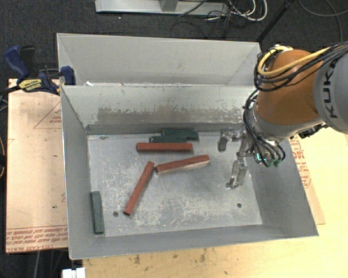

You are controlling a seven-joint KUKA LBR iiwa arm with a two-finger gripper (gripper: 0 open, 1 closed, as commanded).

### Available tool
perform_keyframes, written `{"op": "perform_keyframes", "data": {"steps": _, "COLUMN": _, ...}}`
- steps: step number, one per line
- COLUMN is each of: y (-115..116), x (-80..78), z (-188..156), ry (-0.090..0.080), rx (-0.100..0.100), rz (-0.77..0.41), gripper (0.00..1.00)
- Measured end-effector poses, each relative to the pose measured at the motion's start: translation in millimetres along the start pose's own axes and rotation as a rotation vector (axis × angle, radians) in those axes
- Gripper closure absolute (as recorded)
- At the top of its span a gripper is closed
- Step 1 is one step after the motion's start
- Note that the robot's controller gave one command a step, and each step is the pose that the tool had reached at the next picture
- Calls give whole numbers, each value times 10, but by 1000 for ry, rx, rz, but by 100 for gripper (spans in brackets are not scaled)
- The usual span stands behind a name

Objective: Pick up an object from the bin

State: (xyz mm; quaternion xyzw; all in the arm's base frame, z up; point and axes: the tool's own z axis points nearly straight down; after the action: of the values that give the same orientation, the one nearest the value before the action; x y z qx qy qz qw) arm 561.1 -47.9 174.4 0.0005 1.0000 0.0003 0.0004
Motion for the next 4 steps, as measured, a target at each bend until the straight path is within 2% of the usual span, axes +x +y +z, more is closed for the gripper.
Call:
{"op": "perform_keyframes", "data": {"steps": 1, "y": 71, "x": -211, "z": 384, "ry": -11, "rx": 1, "rz": -17, "gripper": 0}}
{"op": "perform_keyframes", "data": {"steps": 2, "y": 321, "x": -225, "z": 912, "ry": -1, "rx": 0, "rz": -122, "gripper": 0}}
{"op": "perform_keyframes", "data": {"steps": 3, "y": 243, "x": -776, "z": 893, "ry": -3, "rx": 0, "rz": -258, "gripper": 100}}
{"op": "perform_keyframes", "data": {"steps": 4, "y": 242, "x": -776, "z": 893, "ry": -3, "rx": 0, "rz": -258, "gripper": 0}}
